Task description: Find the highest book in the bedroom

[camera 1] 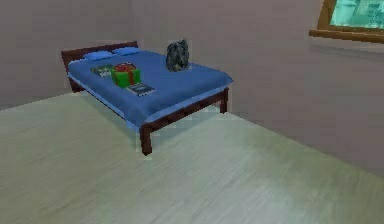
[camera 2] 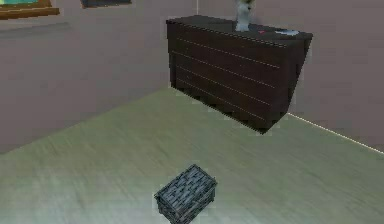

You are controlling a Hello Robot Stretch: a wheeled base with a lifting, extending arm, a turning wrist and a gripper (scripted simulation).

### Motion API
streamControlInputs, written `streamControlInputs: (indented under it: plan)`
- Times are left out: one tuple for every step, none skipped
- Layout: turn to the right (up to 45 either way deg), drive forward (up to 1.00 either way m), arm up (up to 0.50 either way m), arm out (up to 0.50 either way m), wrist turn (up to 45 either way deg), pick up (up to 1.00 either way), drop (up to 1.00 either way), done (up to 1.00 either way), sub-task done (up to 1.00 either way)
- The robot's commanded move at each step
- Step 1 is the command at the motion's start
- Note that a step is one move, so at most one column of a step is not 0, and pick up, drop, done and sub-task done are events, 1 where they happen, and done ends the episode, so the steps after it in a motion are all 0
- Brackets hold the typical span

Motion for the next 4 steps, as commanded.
streamControlInputs:
  plan:
    - [-9.0, 0.00, 0.00, 0.00, 0.0, 0.00, 0.00, 0.00, 0.00]
    - [0.0, 1.00, 0.00, 0.00, 0.0, 0.00, 0.00, 0.00, 0.00]
    - [-24.0, 0.00, 0.00, 0.00, 0.0, 0.00, 0.00, 0.00, 0.00]
    - [0.0, 0.05, 0.00, 0.00, 0.0, 0.00, 0.00, 0.00, 0.00]
